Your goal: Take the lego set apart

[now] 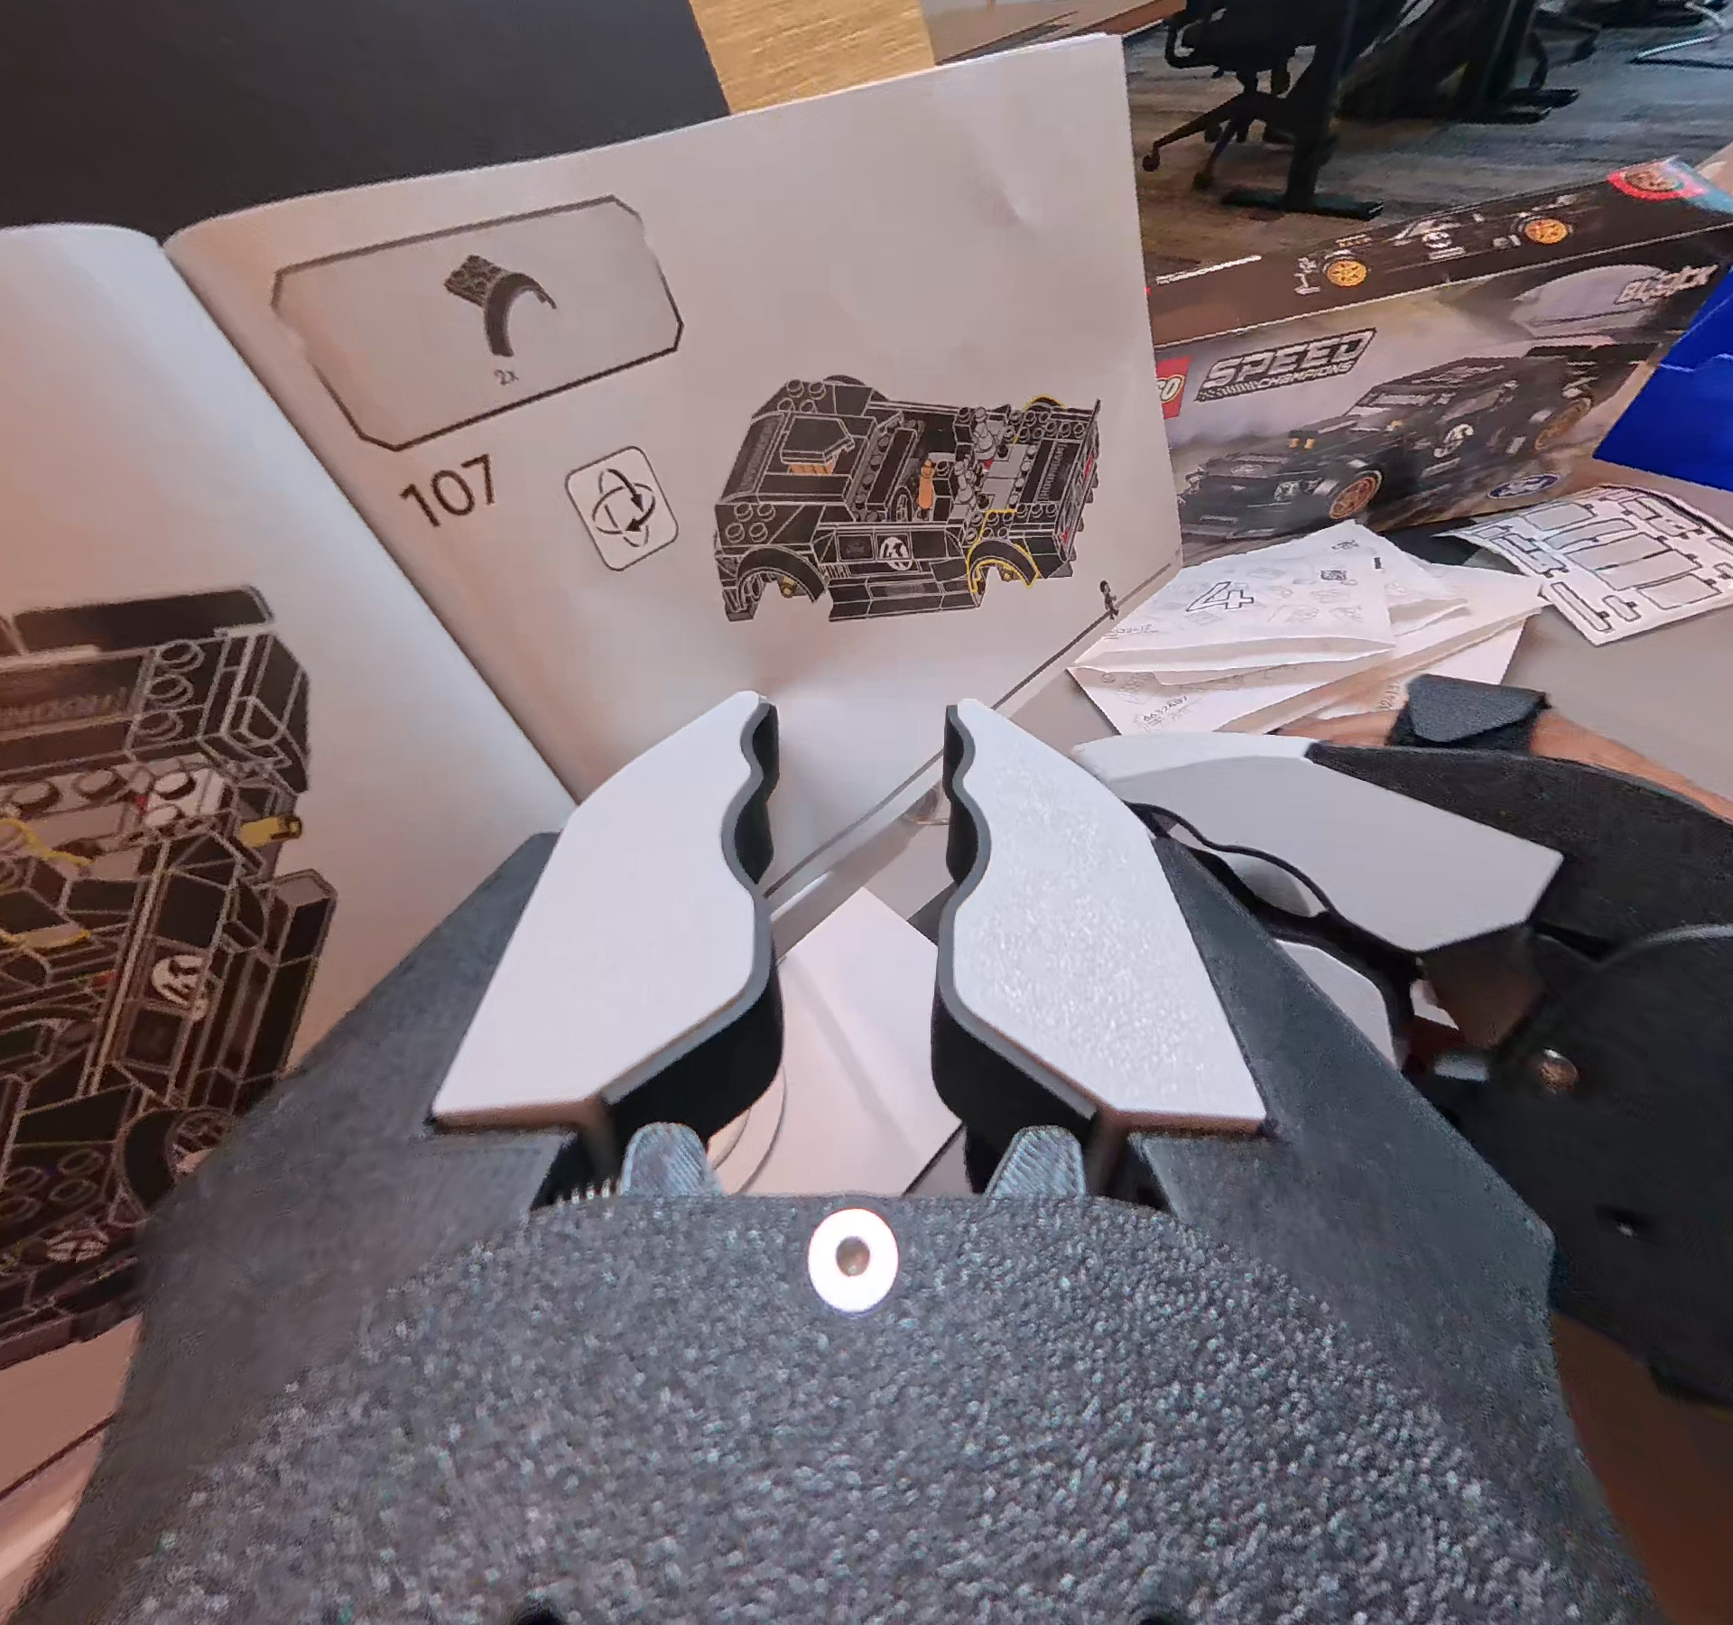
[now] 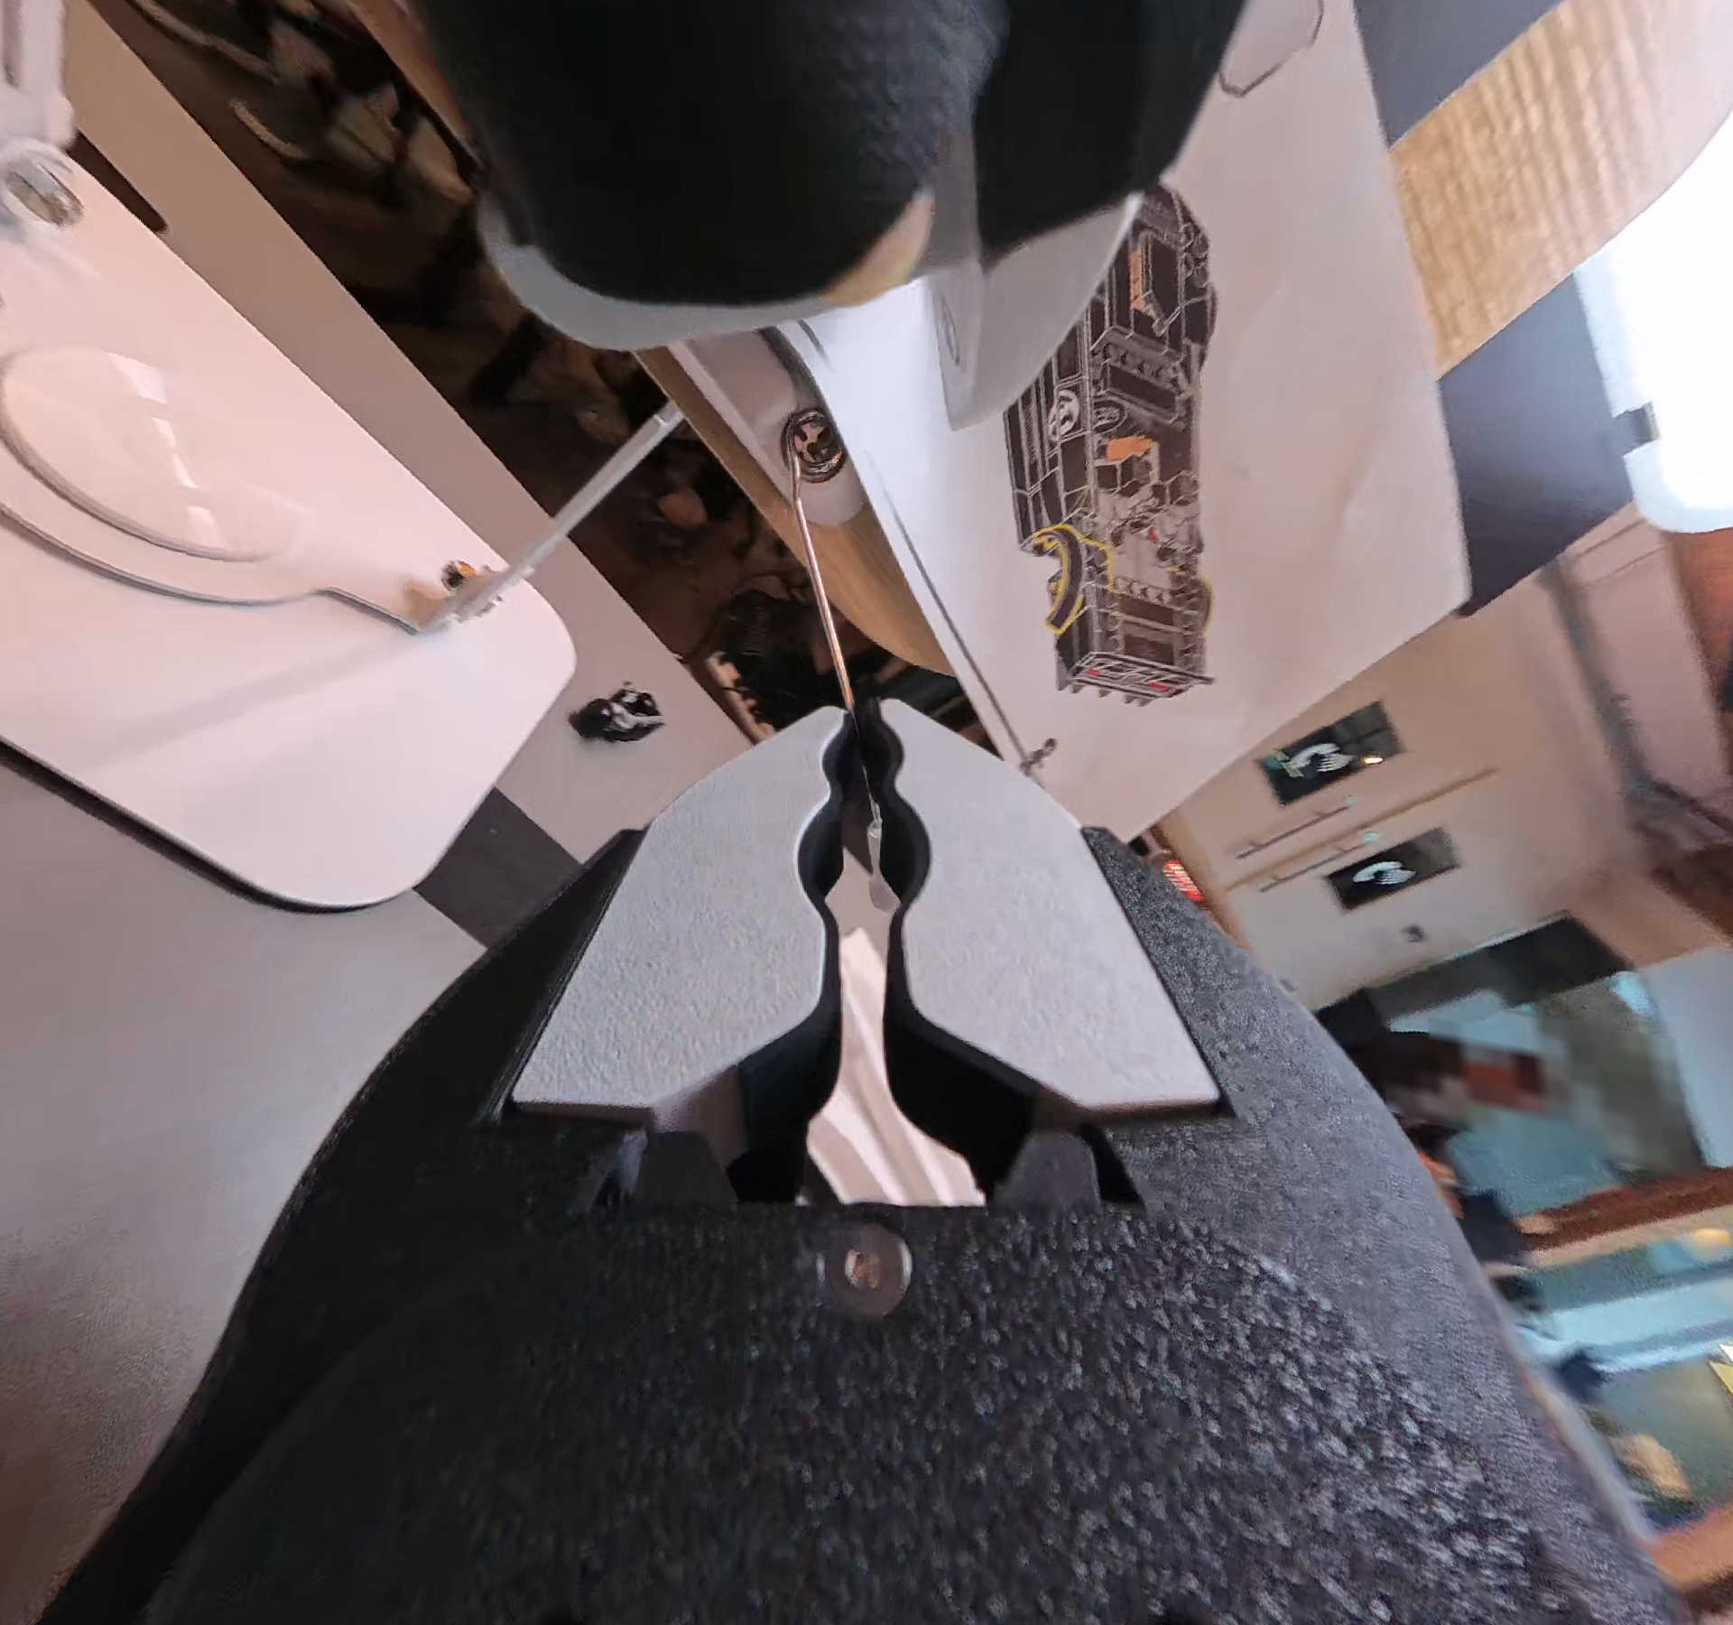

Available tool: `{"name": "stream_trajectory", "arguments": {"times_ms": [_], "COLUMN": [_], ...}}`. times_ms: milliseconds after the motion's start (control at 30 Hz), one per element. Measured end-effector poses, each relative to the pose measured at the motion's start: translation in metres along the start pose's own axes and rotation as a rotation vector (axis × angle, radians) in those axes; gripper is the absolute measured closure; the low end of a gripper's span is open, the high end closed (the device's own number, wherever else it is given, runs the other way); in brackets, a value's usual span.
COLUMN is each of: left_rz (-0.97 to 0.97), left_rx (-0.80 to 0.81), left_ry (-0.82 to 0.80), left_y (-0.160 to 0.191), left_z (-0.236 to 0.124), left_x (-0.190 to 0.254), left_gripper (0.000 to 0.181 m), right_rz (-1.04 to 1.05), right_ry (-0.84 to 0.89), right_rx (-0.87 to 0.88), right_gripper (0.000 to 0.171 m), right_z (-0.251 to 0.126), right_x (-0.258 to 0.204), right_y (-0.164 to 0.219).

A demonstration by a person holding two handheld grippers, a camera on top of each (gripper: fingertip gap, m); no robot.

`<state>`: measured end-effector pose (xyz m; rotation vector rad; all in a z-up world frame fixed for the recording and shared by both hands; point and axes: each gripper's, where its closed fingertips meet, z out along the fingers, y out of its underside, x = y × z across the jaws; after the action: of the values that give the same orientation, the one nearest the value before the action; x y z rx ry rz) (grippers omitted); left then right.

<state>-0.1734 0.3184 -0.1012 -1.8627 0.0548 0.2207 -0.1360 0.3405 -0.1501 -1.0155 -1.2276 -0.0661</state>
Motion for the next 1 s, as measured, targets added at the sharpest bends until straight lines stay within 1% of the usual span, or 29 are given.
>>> {"name": "stream_trajectory", "arguments": {"times_ms": [100,300,467,500,533,600,667,733,833,933,1000], "left_rz": [-0.031,-0.059,-0.074,-0.079,-0.085,-0.097,-0.104,-0.115,-0.105,-0.092,-0.104], "left_rx": [0.009,0.008,0.022,0.027,0.031,0.035,0.037,0.048,0.085,0.104,0.120], "left_ry": [-0.001,0.004,0.025,0.037,0.042,0.049,0.055,0.080,0.087,0.081,0.065], "left_y": [-0.001,-0.001,-0.002,-0.002,-0.002,-0.003,-0.003,-0.004,-0.008,-0.009,-0.008], "left_z": [0.001,0.001,0.000,0.000,0.000,0.000,-0.001,-0.004,-0.011,-0.022,-0.032], "left_x": [-0.002,-0.004,-0.004,-0.003,-0.003,-0.002,0.000,0.003,0.001,-0.001,-0.004], "left_gripper": [0.150,0.153,0.154,0.152,0.152,0.151,0.149,0.145,0.138,0.134,0.134], "right_rz": [-0.089,-0.121,-0.217,-0.231,-0.242,-0.263,-0.276,-0.189,0.127,0.471,0.649], "right_ry": [0.053,0.100,0.139,0.188,0.201,0.165,0.128,0.076,0.009,-0.054,-0.101], "right_rx": [-0.008,-0.010,0.029,0.081,0.149,0.225,0.231,0.225,0.207,0.186,0.145], "right_gripper": [0.169,0.166,0.165,0.171,0.171,0.171,0.171,0.171,0.170,0.150,0.144], "right_z": [-0.004,-0.002,-0.002,-0.006,-0.012,-0.018,-0.015,-0.016,-0.023,-0.030,-0.028], "right_x": [0.006,0.027,0.042,0.053,0.063,0.075,0.083,0.089,0.091,0.078,0.062], "right_y": [-0.002,-0.013,-0.030,-0.041,-0.059,-0.094,-0.111,-0.113,-0.092,-0.061,-0.039]}}
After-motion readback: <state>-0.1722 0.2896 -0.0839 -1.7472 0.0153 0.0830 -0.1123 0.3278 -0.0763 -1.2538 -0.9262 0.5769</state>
